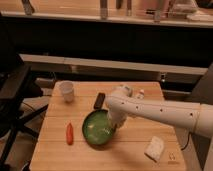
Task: Drag the ceramic bowl in a circle
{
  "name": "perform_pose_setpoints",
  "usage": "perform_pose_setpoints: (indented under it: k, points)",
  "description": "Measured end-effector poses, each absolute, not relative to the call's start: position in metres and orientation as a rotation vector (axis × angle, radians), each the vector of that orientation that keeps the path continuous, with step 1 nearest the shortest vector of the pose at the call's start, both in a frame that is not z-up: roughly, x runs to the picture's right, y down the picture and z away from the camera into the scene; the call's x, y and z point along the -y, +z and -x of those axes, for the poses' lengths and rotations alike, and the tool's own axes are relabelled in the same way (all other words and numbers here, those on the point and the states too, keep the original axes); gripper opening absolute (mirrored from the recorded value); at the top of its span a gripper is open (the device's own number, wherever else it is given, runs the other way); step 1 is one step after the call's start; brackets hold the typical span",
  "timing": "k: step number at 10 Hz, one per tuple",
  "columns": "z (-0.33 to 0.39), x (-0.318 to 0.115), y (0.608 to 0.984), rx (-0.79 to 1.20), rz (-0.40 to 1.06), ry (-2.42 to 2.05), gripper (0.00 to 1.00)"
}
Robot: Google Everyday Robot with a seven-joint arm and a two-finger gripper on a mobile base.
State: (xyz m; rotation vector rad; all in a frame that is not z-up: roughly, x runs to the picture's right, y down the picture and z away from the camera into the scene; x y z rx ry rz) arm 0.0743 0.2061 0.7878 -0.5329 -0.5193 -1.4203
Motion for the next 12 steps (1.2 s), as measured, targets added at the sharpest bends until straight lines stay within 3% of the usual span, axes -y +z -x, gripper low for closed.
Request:
perform_pose_setpoints:
  k: [12]
  points:
    - [-0.104,-0.211,0.789,0.509,0.516,-1.433,0.0]
